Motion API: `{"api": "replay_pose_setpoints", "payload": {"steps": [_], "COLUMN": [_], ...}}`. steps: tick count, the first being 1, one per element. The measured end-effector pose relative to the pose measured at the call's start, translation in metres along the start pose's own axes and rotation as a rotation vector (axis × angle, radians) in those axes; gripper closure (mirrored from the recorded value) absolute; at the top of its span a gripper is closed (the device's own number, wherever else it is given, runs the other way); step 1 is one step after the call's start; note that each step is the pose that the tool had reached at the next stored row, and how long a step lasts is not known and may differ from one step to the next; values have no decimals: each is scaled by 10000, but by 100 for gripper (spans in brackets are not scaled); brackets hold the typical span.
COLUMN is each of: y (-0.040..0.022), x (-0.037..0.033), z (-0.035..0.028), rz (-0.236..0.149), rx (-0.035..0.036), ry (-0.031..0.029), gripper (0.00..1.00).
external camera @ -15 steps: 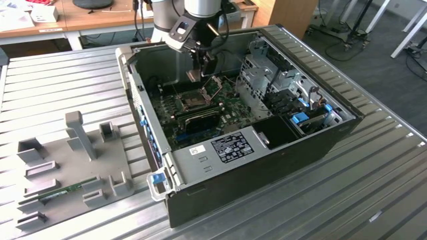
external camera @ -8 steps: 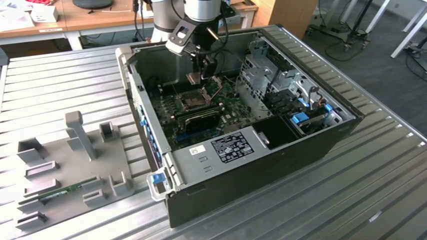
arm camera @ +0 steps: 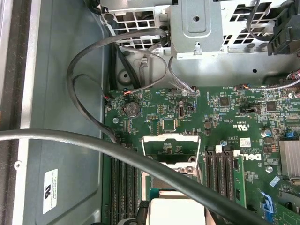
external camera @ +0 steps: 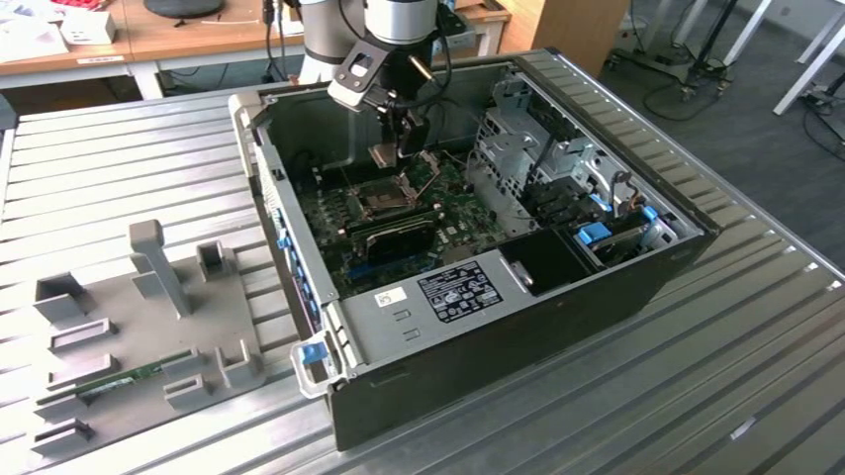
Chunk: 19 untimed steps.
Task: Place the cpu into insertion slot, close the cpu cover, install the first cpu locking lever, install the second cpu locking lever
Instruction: 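Place the cpu into insertion slot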
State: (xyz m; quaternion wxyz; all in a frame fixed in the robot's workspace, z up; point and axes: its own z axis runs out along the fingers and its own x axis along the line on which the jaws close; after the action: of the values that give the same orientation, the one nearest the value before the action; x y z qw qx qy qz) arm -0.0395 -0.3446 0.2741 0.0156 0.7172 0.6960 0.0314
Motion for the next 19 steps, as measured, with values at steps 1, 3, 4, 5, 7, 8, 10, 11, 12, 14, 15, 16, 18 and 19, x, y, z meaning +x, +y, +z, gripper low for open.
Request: {"api": "replay_pose_setpoints", "payload": {"steps": [1,3,4,5,7,8,10,11,12,14,15,16,18,19], "y": [0,-1,-1,-1,-1,-1,-1,-2,-2,-2,-2,-2,-2,-2], "x": [0,-1,-1,-1,0,0,-1,-1,-1,-1,-1,-1,-1,-1], "z": [3,6,6,6,10,13,19,23,24,26,26,27,33,36], "rz": [-1,0,0,0,0,0,0,0,0,0,0,-1,-1,0], "rx": [2,2,2,2,1,0,2,2,3,2,2,3,1,1], "ry": [-3,-4,-5,-4,-2,-1,-4,-3,-6,-5,-5,-5,-1,-2], "gripper": [46,46,46,46,46,46,46,46,46,46,46,46,46,46]}}
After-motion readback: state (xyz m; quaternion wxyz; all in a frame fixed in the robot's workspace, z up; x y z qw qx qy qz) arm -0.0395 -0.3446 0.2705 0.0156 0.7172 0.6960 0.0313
